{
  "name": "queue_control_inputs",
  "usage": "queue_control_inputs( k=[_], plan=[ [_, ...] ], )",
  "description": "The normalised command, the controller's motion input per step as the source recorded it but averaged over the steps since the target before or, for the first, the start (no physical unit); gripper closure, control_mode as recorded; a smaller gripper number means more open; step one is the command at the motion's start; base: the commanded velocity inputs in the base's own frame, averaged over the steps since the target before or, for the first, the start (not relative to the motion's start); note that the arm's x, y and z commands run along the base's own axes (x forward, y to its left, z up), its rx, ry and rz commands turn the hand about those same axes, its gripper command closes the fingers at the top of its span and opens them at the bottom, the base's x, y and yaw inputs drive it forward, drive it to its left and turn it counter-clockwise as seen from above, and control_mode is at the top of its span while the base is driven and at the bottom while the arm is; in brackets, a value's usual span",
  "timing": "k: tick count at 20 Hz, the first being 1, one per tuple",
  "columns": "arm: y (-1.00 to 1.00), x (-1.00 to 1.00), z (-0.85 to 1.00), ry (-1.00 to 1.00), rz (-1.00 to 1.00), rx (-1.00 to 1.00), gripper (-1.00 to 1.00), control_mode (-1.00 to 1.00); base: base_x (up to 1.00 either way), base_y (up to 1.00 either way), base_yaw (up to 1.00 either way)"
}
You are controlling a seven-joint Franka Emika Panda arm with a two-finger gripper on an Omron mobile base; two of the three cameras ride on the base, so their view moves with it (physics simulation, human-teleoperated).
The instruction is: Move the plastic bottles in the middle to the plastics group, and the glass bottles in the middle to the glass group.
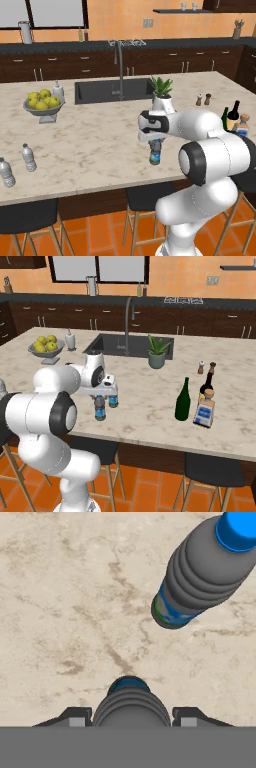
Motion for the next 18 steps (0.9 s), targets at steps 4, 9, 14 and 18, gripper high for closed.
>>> queue_control_inputs(
  k=[4,9,14,18],
  plan=[
    [0.01,-0.28,0.01,0.0,-0.08,0.0,1.0,-1.0,0.0,0.0,0.0],
    [0.36,-0.25,0.34,-0.05,-0.01,0.06,1.0,-1.0,0.0,0.0,0.0],
    [0.95,-0.14,0.32,-0.12,0.01,0.0,1.0,-1.0,0.0,0.0,0.0],
    [1.0,0.0,0.34,0.0,0.06,0.0,1.0,-1.0,0.0,0.0,0.0]
  ],
)
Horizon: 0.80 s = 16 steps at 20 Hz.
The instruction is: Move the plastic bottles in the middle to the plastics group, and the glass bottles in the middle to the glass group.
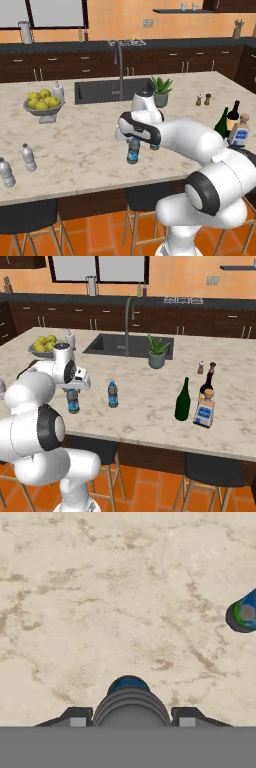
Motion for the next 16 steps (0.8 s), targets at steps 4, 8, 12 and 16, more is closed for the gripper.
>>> queue_control_inputs(
  k=[4,8,12,16],
  plan=[
    [1.0,0.0,0.25,0.0,0.12,0.0,1.0,-1.0,0.0,0.0,0.0],
    [1.0,0.0,0.16,0.01,0.12,0.0,1.0,-1.0,0.0,0.0,0.0],
    [1.0,-0.14,0.03,0.0,0.15,0.0,1.0,-1.0,0.0,0.0,0.0],
    [1.0,-0.04,0.06,0.01,0.09,0.04,1.0,-1.0,0.0,0.0,0.0]
  ],
)
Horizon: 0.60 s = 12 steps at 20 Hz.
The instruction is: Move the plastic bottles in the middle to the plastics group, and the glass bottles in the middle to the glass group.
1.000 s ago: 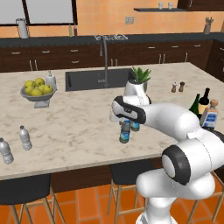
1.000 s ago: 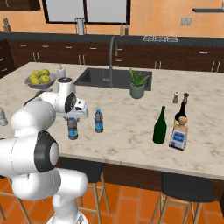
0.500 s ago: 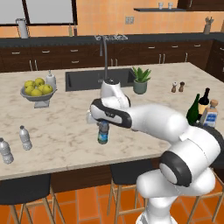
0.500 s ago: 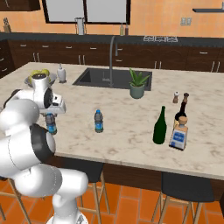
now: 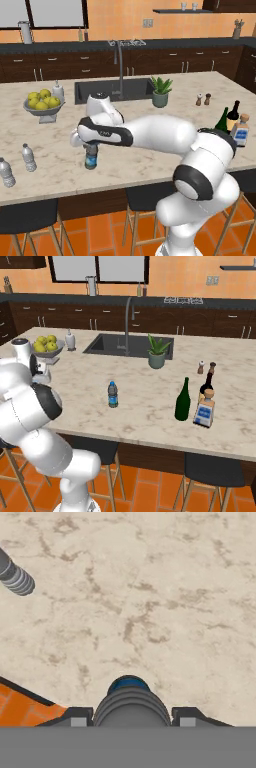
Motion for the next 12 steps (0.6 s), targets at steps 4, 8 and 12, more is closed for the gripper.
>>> queue_control_inputs(
  k=[4,8,12],
  plan=[
    [1.0,0.0,0.0,0.0,0.05,0.04,1.0,-1.0,0.0,0.0,0.0],
    [0.98,0.11,0.0,0.0,0.01,0.05,1.0,-1.0,0.0,0.0,0.0],
    [0.76,0.4,-0.05,-0.06,0.0,0.0,1.0,-1.0,0.0,0.0,0.0]
  ],
)
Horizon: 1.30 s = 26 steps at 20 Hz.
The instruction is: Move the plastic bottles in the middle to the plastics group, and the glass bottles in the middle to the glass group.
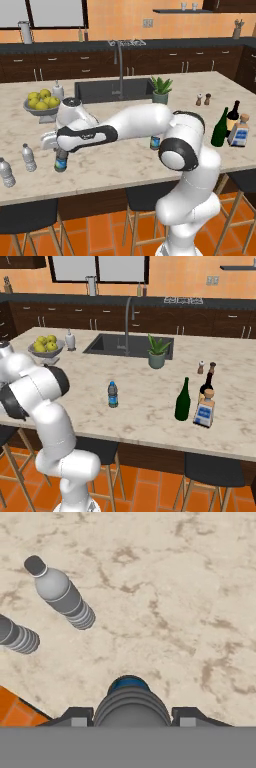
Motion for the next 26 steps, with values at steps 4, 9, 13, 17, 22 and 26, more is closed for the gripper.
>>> queue_control_inputs(
  k=[4,9,13,17,22,26],
  plan=[
    [0.57,0.41,-0.14,0.0,0.0,0.0,1.0,-1.0,0.0,0.0,0.0],
    [0.3,0.3,-0.44,0.02,0.0,0.0,1.0,-1.0,0.0,0.0,0.0],
    [0.04,0.11,-0.65,0.06,0.0,0.0,1.0,-1.0,0.0,0.0,0.0],
    [0.0,0.04,-0.72,0.05,0.0,0.0,1.0,-1.0,0.0,0.0,0.0],
    [-0.1,0.03,-0.58,0.01,0.0,0.0,-1.0,-1.0,0.0,0.0,0.0],
    [-0.26,-0.01,-0.01,-0.01,0.0,0.02,-1.0,-1.0,0.0,0.0,0.0]
  ],
)
